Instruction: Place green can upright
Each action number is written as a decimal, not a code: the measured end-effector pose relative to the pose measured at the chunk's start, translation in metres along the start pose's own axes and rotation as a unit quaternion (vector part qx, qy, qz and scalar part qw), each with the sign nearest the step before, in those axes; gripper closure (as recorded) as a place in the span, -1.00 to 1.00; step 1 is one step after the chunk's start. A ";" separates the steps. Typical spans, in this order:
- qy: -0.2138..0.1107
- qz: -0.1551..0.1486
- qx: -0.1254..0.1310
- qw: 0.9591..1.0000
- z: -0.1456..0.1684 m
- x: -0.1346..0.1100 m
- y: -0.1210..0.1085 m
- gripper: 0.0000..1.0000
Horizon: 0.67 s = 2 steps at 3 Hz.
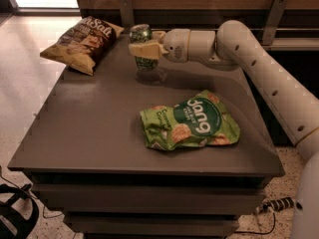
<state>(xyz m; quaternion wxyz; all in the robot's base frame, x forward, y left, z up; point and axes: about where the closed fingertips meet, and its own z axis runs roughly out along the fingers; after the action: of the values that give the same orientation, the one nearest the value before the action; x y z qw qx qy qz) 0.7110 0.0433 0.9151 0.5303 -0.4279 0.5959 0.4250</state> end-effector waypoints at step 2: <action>-0.036 -0.003 0.012 0.999 -0.007 0.008 -0.010 1.00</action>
Offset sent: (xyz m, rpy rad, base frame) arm 0.0122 -0.0234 -0.0126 0.0922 -0.0352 -0.0570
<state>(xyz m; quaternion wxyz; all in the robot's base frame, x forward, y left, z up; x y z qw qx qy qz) 0.7177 0.0336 0.9067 0.5579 -0.4078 0.5798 0.4316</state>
